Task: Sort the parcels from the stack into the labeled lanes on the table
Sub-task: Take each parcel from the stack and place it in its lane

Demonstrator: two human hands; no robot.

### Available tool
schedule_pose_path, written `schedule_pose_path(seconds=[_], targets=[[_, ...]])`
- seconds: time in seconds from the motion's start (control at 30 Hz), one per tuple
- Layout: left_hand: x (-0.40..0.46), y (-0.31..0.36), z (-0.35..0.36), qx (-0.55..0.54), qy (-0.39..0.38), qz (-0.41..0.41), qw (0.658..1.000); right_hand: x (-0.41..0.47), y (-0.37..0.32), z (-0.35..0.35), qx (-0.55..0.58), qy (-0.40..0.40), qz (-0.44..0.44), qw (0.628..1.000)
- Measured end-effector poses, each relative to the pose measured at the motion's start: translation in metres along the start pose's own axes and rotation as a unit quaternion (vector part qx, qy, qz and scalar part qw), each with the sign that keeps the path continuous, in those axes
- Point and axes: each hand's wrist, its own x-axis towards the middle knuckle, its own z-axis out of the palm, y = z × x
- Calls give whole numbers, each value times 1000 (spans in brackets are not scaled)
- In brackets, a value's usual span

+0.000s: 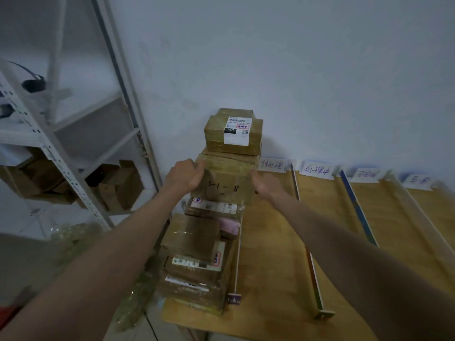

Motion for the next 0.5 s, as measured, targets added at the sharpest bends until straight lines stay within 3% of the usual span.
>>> schedule_pose_path(seconds=[0.2,0.5], targets=[[-15,-2,6,-32,27,11,999,-13,1,9,57,29,-19,998],[-74,16,-11,-143,60,82,984,-66,34,-14,111,84,-126,982]])
